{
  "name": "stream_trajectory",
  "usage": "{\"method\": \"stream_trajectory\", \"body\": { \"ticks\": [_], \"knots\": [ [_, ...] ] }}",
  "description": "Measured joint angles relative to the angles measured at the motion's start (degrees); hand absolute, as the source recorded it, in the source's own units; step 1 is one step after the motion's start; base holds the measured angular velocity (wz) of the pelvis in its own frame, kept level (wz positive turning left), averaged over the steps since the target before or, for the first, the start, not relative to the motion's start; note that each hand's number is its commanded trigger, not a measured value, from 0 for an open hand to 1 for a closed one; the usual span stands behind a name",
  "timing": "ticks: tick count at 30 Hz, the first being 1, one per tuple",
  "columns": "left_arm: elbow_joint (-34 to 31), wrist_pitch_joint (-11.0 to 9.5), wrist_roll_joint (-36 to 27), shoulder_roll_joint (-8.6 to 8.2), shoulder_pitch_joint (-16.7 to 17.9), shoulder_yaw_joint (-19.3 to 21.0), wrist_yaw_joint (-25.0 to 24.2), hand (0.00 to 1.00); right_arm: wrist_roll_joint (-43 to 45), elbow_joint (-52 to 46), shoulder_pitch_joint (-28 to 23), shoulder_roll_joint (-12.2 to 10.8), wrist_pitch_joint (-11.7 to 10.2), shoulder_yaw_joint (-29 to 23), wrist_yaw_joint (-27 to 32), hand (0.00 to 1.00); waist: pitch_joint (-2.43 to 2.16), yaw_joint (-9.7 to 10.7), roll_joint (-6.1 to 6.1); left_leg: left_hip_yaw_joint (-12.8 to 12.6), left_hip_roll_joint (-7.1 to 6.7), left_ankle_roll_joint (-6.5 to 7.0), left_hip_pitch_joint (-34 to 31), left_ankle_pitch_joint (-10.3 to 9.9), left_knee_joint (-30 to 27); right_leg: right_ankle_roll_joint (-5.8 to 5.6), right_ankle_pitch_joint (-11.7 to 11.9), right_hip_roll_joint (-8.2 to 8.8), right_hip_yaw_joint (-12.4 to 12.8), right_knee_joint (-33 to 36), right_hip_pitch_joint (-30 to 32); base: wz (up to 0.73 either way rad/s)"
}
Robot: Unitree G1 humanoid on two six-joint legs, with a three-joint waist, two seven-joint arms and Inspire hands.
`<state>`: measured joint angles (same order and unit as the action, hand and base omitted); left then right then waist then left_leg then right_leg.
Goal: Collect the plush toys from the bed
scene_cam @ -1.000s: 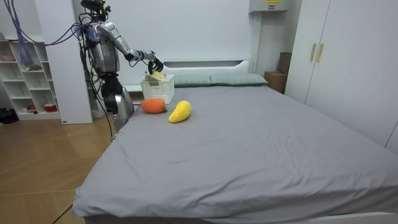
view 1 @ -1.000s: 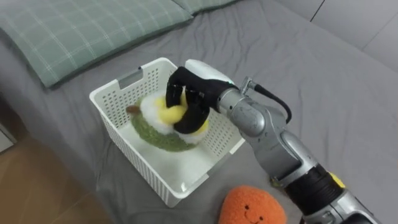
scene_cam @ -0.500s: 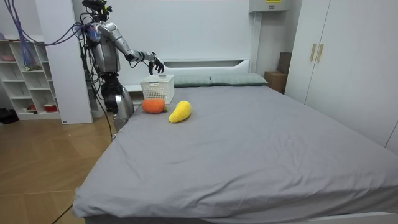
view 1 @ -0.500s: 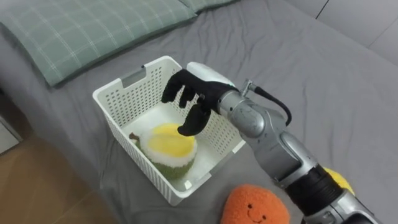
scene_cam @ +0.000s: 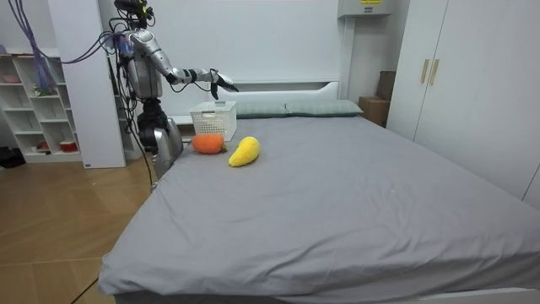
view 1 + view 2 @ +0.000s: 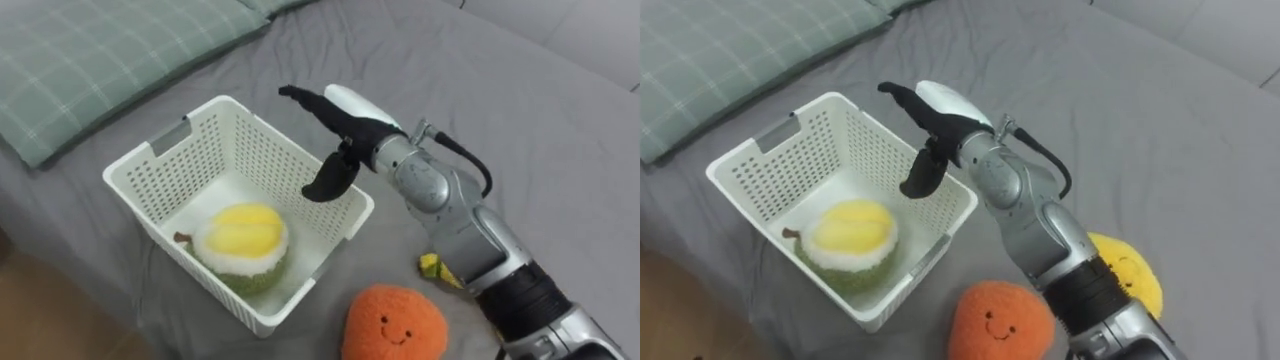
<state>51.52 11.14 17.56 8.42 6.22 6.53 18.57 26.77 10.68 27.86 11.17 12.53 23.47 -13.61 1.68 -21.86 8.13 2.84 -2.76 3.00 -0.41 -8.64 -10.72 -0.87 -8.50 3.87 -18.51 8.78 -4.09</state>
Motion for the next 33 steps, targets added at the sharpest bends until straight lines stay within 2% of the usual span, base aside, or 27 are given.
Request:
{"method": "stream_trajectory", "body": {
  "ticks": [2,3,4,5,7,8,10,13,18,21,23,25,29,31,33],
  "knots": [
    [0.00,0.03,-0.03,-0.23,0.16,0.05,0.03,0.00,-0.04,-0.05,-0.55,0.20,-0.03,-1.84,0.83,0.00,-0.08,1.50,-0.29,-1.16,0.15,0.05,0.50,-0.04,0.31,-0.02,0.05,-0.08,1.14,0.00,0.03,-0.28],
    [-0.01,0.02,-0.01,-0.71,0.16,-0.03,0.12,0.00,0.02,-0.26,-1.54,0.34,-0.14,-3.40,1.37,0.00,-0.17,2.14,-0.82,-1.62,0.23,0.16,0.79,-0.11,0.59,-0.07,0.19,-0.07,1.51,0.02,0.02,-0.21],
    [0.00,-0.17,-0.02,-1.19,0.13,-0.03,0.12,0.00,-0.05,-0.26,-2.75,0.72,-0.57,-4.93,1.82,0.00,-0.47,3.26,-1.00,-1.88,0.21,0.30,0.87,-0.19,0.66,-0.14,0.23,0.03,1.59,0.11,-0.05,-0.18],
    [0.02,-0.34,-0.01,-1.33,0.11,-0.04,0.11,0.00,-0.04,-0.25,-3.40,0.98,-0.68,-5.66,2.00,0.00,-0.58,3.76,-1.10,-2.02,0.22,0.36,0.90,-0.22,0.86,-0.19,0.26,0.03,1.76,0.16,-0.07,-0.15],
    [0.12,-0.65,0.00,-1.39,0.07,0.05,0.04,0.00,-0.03,-0.24,-4.99,2.00,-0.68,-8.24,2.88,0.00,-0.52,4.92,-1.72,-3.13,0.30,0.47,1.25,-0.29,1.25,-0.26,0.30,-0.04,2.94,0.17,0.19,-0.25],
    [0.13,-0.67,0.03,-1.39,0.01,0.02,0.04,0.00,-0.02,-0.23,-5.24,2.40,-0.68,-8.82,2.96,0.00,-0.54,5.35,-1.77,-3.27,0.30,0.47,1.36,-0.29,1.17,-0.28,0.32,-0.04,3.07,0.17,0.26,-0.16],
    [0.21,-0.72,-0.09,-1.40,0.13,-0.05,-0.02,0.00,0.10,-0.14,-5.68,2.90,-0.68,-11.73,3.26,0.00,-0.58,7.92,-1.86,-3.37,0.29,0.53,1.64,-0.32,1.24,-0.33,0.34,-0.03,3.05,0.09,0.24,-0.02],
    [0.21,-0.74,-0.13,-1.80,0.03,0.01,-0.09,0.00,-1.69,0.43,-5.98,3.49,-0.73,-14.75,5.49,0.00,-0.57,9.85,-1.91,-4.09,0.35,0.55,1.92,-0.34,1.47,-0.37,0.36,-0.11,3.62,-0.05,0.29,-0.07],
    [0.19,-0.72,-0.17,-2.00,0.82,0.41,-0.02,0.00,-4.45,0.50,-8.98,4.94,-1.06,-18.71,7.01,0.00,-0.68,11.30,-2.01,-4.76,0.51,0.56,2.09,-0.34,1.78,-0.39,0.38,-0.24,4.50,0.02,0.68,-0.09],
    [0.19,-0.72,-0.67,-1.94,1.50,1.03,-0.16,0.00,-4.54,2.02,-9.48,4.95,-1.10,-19.91,7.25,0.00,-0.95,12.03,-2.10,-5.28,0.67,0.54,2.24,-0.35,1.85,-0.36,0.40,-0.41,4.99,0.07,0.70,-0.07],
    [0.19,-0.72,-0.91,-1.79,1.74,1.37,-0.29,0.00,-4.55,3.91,-9.47,5.01,-1.09,-20.42,7.52,0.00,-1.29,11.99,-1.96,-5.63,0.86,0.52,2.31,-0.36,1.96,-0.25,0.46,-0.58,5.52,0.17,0.92,-0.13],
    [0.19,-0.73,-1.19,-1.04,2.07,1.41,-0.76,0.00,-4.54,5.89,-9.47,5.05,-1.09,-20.41,7.67,0.00,-1.50,12.27,-1.68,-5.66,1.00,0.42,2.34,-0.42,1.96,-0.16,0.52,-0.74,5.65,0.20,0.92,-0.03],
    [1.19,-1.68,-1.91,-0.58,2.11,1.66,-1.34,0.00,-6.66,11.10,-9.46,5.62,-1.42,-20.41,8.99,0.00,-1.51,12.34,-1.57,-5.66,1.01,0.38,3.05,-0.46,2.03,-0.14,0.53,-0.77,5.67,0.16,0.14,0.00],
    [1.74,-2.20,-2.20,-0.29,2.16,1.63,-1.31,0.00,-7.58,12.66,-9.45,5.63,-1.51,-20.37,9.41,0.00,-1.36,12.34,-1.43,-5.65,1.04,0.36,2.85,-0.48,2.02,-0.14,0.53,-0.81,5.64,0.16,0.12,0.00],
    [1.93,-2.58,-2.27,-0.10,2.06,1.58,-1.13,0.00,-8.72,15.60,-9.30,5.75,-2.95,-20.21,10.35,0.00,-1.35,12.31,-1.32,-5.64,1.08,0.31,2.51,-0.51,1.97,-0.10,0.55,-0.83,5.61,0.15,0.50,0.00]
  ]
}}
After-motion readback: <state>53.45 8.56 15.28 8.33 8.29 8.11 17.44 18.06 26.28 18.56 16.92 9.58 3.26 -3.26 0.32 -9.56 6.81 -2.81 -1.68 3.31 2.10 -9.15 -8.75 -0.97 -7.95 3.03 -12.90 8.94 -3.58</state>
